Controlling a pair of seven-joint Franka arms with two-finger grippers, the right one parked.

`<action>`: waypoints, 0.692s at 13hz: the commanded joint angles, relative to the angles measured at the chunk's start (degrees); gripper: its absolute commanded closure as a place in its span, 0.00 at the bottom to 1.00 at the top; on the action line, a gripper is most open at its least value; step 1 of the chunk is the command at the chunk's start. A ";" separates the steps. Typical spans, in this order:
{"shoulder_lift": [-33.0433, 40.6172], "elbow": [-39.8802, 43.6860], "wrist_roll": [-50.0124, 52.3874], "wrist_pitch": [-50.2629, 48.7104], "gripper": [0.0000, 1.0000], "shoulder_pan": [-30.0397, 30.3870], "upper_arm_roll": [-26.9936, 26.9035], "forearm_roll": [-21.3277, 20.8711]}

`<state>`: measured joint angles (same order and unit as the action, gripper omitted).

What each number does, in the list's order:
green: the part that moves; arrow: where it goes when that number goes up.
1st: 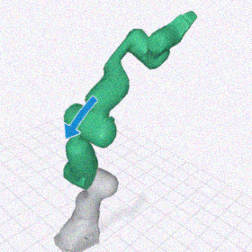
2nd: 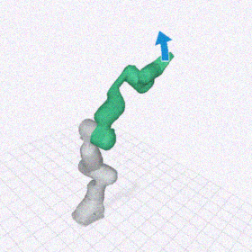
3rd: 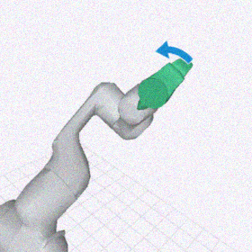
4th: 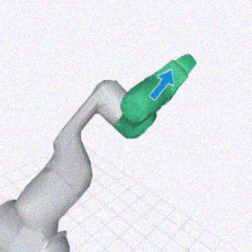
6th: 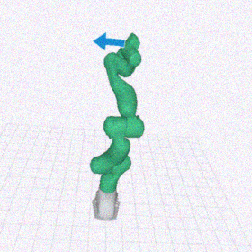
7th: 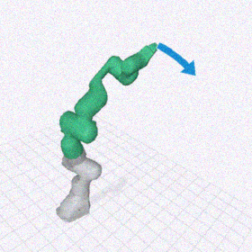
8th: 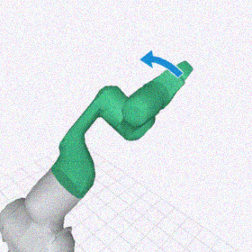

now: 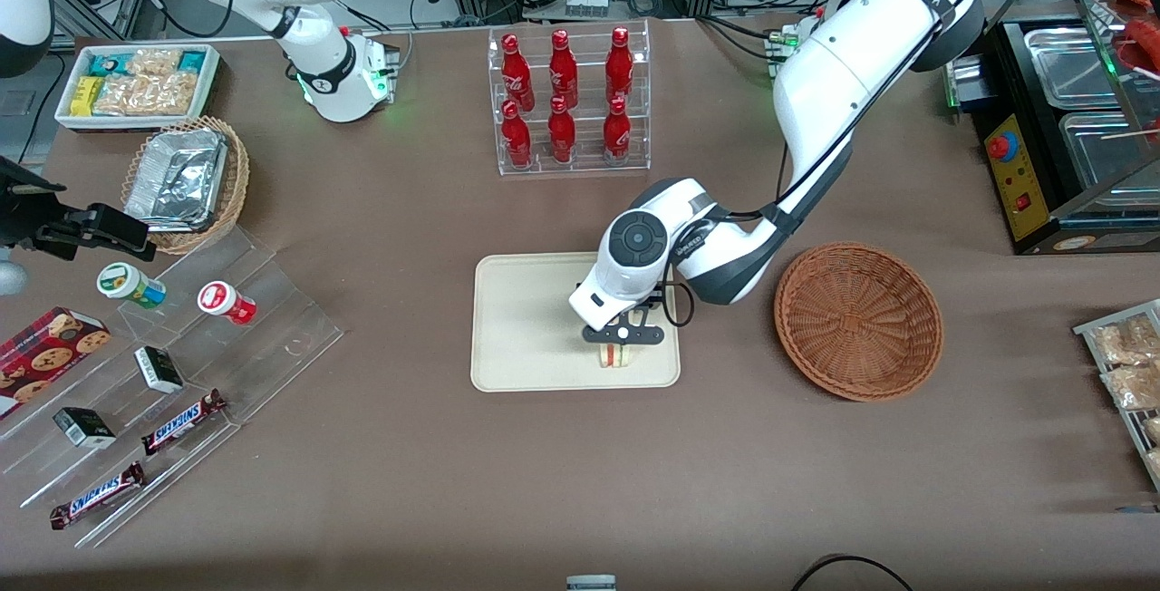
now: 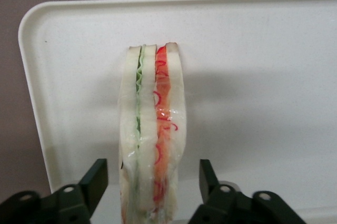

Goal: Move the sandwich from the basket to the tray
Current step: 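Lower the sandwich onto the tray and open the left gripper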

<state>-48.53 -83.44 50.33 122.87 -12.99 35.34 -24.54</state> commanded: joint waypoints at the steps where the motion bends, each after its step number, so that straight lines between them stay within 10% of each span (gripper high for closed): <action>1: -0.34 2.32 1.26 -0.62 0.00 -0.63 -0.27 -3.31; 9: 3.08 5.66 -1.62 -3.43 0.00 5.24 -0.89 -3.32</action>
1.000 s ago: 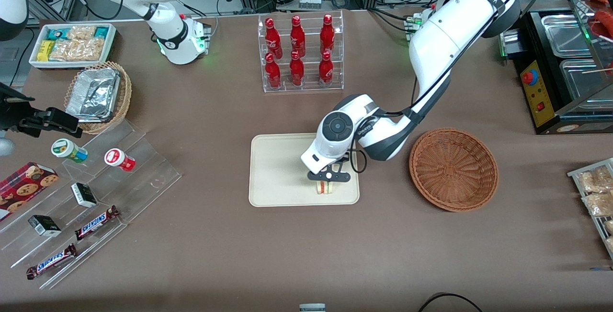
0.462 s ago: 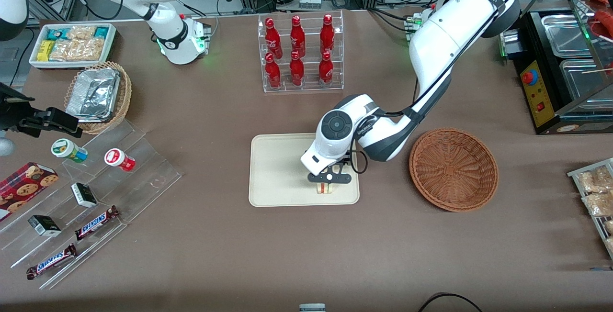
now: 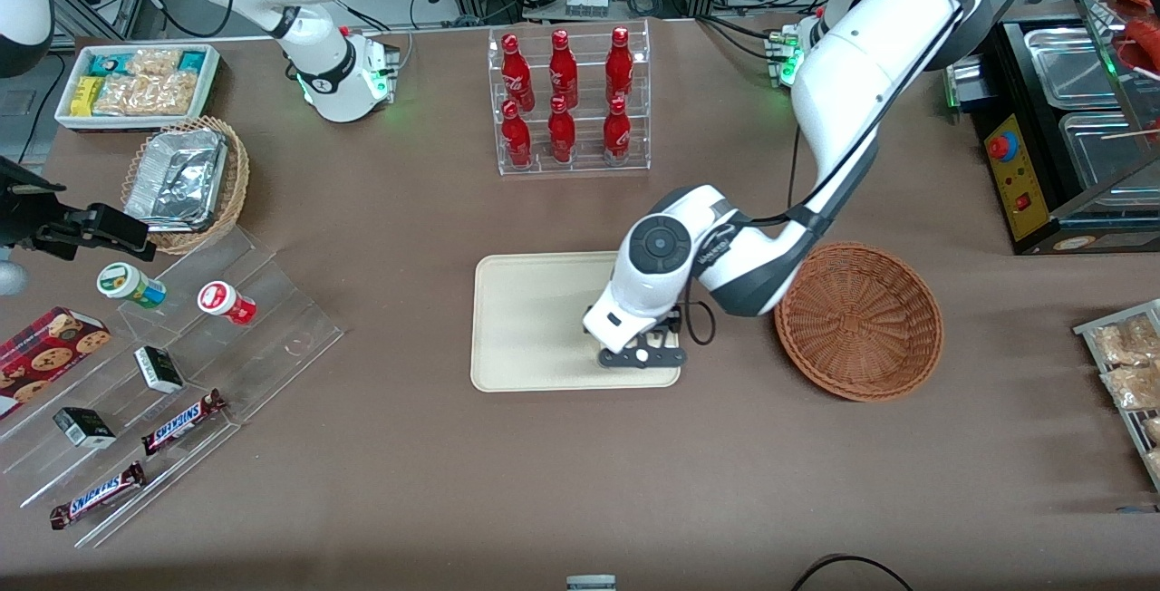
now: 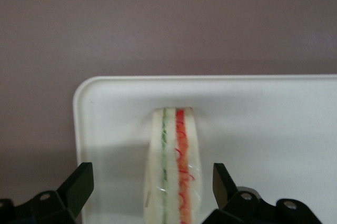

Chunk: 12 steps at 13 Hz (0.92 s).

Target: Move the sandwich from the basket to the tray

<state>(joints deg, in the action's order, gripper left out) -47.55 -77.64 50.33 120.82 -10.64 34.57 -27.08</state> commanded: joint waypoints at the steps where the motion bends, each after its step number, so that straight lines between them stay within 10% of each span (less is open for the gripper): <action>1: 3.33 -0.14 -4.34 -1.46 0.00 4.13 -0.21 -0.44; 12: 15.72 -0.40 -6.03 -19.46 0.00 15.56 -0.12 0.01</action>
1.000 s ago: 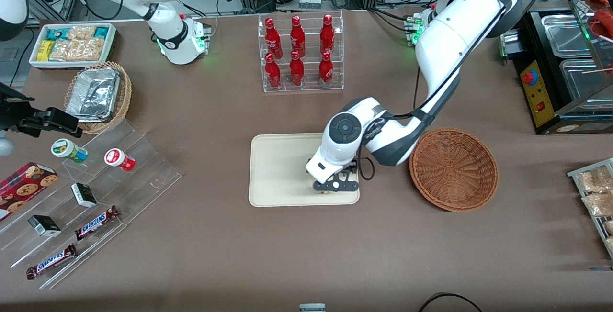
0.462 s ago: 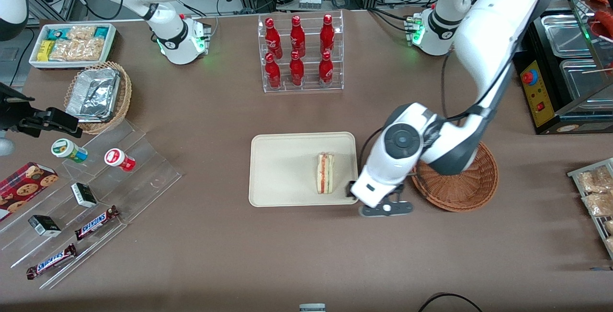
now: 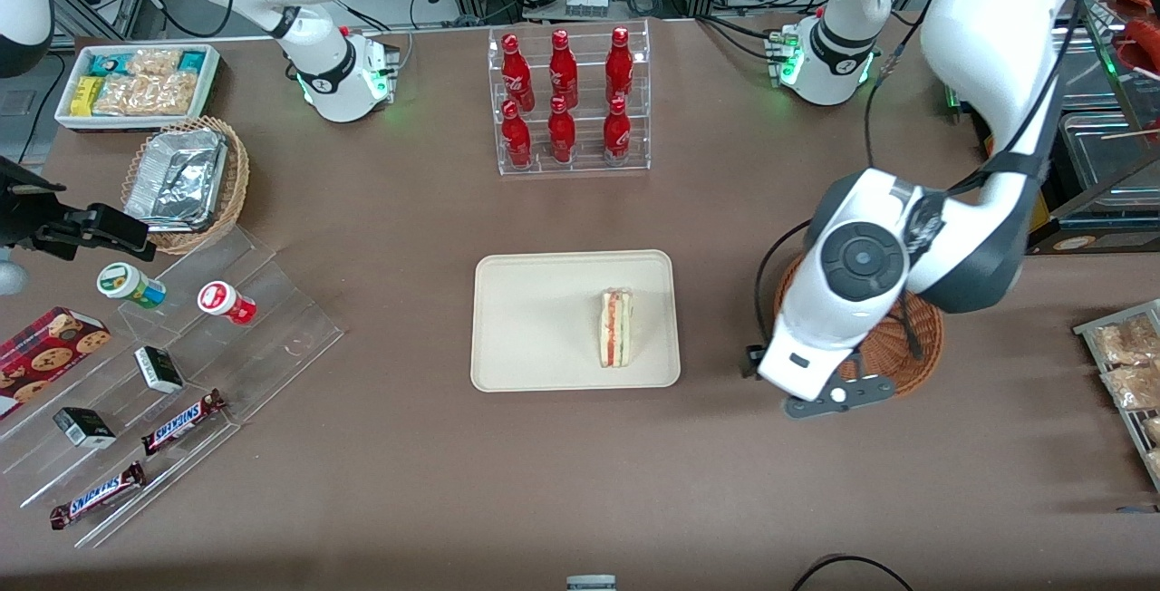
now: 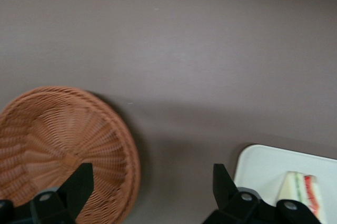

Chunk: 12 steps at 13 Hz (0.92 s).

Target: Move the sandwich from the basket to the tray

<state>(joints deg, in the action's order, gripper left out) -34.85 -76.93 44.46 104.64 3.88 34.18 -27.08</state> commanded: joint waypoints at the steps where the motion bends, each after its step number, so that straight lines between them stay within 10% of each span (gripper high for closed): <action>1: 4.16 -1.12 -0.16 -5.05 0.00 1.65 0.27 0.54; 5: 9.35 -1.12 -3.21 -11.02 0.00 2.28 -2.00 6.85; 12: 23.41 -1.12 -24.66 -26.57 0.00 -6.34 -23.18 21.36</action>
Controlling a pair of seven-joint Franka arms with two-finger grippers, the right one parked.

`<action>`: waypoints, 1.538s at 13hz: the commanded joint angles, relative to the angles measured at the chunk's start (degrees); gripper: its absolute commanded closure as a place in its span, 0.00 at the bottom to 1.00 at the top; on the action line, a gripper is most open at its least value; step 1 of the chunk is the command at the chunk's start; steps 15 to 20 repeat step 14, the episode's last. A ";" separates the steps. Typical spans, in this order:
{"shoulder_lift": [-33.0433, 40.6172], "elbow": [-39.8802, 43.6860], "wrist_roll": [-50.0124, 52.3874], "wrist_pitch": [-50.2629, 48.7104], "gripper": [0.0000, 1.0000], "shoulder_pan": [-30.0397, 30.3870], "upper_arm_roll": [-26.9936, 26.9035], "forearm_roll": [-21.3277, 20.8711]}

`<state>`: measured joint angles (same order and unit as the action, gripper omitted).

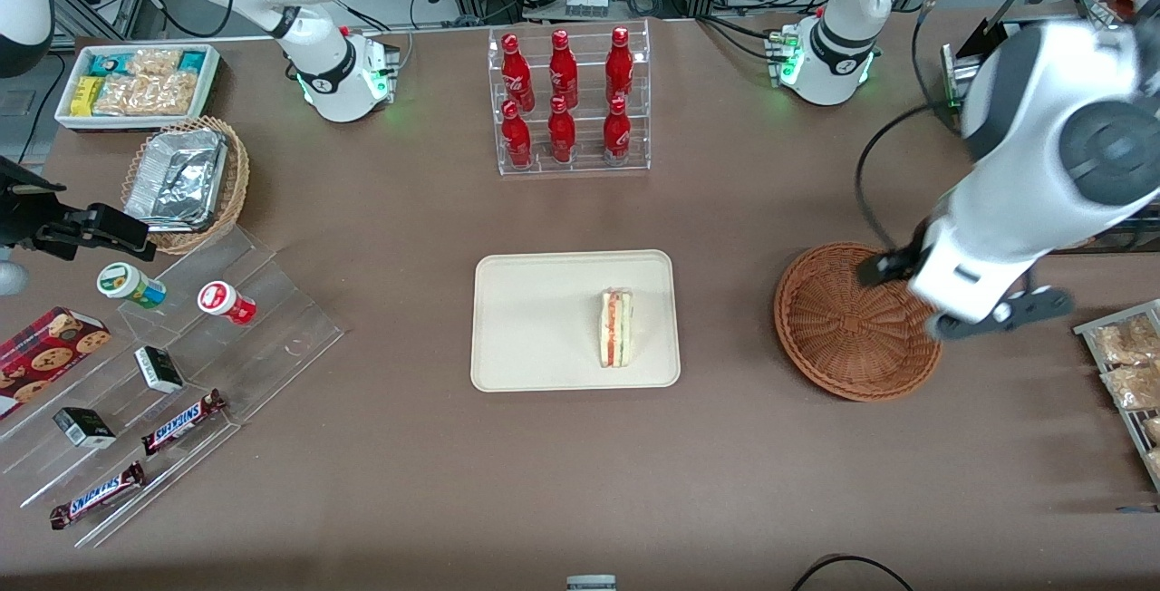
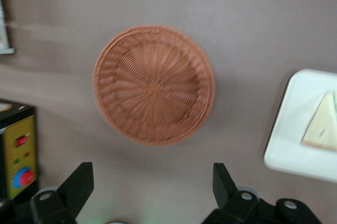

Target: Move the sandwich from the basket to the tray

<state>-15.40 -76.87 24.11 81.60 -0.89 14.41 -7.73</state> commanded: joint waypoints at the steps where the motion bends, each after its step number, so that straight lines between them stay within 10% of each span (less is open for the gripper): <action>1: 5.72 -1.18 -6.33 -6.34 0.00 -1.65 -4.64 2.19; 10: 15.23 -4.76 -19.71 -13.16 0.00 -6.40 -19.50 5.87; 20: 15.40 -10.23 -19.63 -6.10 0.00 -6.49 -19.86 6.41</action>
